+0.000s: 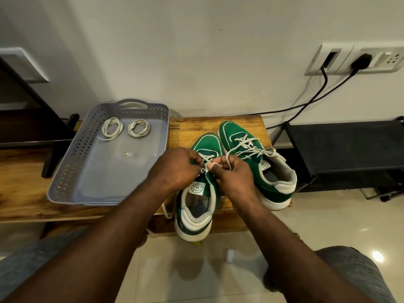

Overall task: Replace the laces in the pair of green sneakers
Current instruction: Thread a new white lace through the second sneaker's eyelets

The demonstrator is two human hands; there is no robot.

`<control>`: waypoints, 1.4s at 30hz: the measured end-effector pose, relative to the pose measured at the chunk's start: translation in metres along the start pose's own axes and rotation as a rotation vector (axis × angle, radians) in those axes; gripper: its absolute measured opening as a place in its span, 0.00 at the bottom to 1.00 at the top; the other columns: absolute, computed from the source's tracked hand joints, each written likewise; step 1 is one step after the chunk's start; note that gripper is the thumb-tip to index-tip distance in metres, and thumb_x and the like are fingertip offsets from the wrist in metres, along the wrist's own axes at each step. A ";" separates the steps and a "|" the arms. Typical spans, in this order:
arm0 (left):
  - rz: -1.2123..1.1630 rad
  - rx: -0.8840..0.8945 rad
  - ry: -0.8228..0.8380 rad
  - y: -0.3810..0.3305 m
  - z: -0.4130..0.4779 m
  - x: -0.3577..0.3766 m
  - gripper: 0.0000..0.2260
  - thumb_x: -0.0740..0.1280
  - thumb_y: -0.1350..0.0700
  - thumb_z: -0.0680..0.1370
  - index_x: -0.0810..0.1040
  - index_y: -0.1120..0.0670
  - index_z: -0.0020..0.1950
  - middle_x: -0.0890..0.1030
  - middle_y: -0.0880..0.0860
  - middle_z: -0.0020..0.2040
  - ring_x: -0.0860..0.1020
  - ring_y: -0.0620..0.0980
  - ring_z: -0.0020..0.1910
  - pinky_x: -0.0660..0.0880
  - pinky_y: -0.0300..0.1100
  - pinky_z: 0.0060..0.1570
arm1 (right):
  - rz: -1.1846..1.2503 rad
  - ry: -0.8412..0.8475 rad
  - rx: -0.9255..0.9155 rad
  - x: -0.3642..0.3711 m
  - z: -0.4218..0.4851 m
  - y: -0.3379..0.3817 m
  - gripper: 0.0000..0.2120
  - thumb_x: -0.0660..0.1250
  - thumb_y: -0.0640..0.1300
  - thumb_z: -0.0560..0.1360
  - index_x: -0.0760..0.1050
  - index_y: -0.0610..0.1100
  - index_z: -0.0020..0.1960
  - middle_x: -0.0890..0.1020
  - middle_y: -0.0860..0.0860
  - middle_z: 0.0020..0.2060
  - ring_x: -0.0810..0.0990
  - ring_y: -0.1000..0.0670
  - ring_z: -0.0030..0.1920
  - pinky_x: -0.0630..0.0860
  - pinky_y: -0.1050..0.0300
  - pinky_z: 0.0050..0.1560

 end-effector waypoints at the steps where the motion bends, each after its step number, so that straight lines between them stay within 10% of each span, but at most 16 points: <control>1: 0.003 -0.004 -0.015 0.000 0.000 -0.002 0.08 0.70 0.56 0.77 0.86 0.43 0.47 0.85 0.45 0.52 0.79 0.45 0.49 0.75 0.42 0.48 | -0.014 0.002 -0.002 -0.001 0.001 0.000 0.02 0.76 0.42 0.77 0.83 0.47 0.47 0.87 0.49 0.39 0.86 0.49 0.40 0.82 0.51 0.43; 19: 0.022 -0.018 0.050 -0.002 0.000 -0.004 0.15 0.66 0.61 0.77 0.88 0.45 0.52 0.85 0.47 0.61 0.79 0.48 0.58 0.77 0.44 0.56 | -0.117 -0.104 -0.112 -0.012 0.000 0.009 0.07 0.72 0.40 0.78 0.80 0.51 0.48 0.86 0.51 0.40 0.87 0.52 0.41 0.86 0.50 0.47; 24: 0.054 0.057 -0.014 -0.006 0.001 -0.004 0.06 0.70 0.52 0.78 0.87 0.47 0.52 0.83 0.46 0.50 0.79 0.45 0.48 0.73 0.40 0.44 | -0.016 0.056 -0.093 -0.001 0.001 0.011 0.08 0.71 0.37 0.80 0.84 0.49 0.50 0.87 0.49 0.41 0.84 0.54 0.41 0.82 0.57 0.45; 36: 0.058 0.093 -0.009 -0.007 0.002 0.006 0.04 0.74 0.55 0.76 0.84 0.46 0.45 0.82 0.44 0.46 0.81 0.46 0.47 0.80 0.47 0.50 | -0.462 0.074 -0.342 0.001 0.000 0.029 0.06 0.72 0.43 0.81 0.82 0.52 0.47 0.84 0.55 0.43 0.83 0.55 0.45 0.81 0.53 0.49; 42: 0.078 0.085 -0.031 -0.004 0.006 0.006 0.04 0.74 0.53 0.76 0.82 0.45 0.42 0.82 0.44 0.45 0.81 0.47 0.47 0.81 0.50 0.50 | -0.319 0.131 -0.218 0.005 0.000 0.020 0.07 0.66 0.40 0.84 0.79 0.47 0.48 0.85 0.48 0.42 0.86 0.49 0.41 0.85 0.47 0.44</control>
Point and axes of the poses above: each hand's wrist, its own z-axis towards the middle knuckle, its own x-axis out of the palm, y = z × x, the point moved 10 cm from there along z, towards the middle knuckle
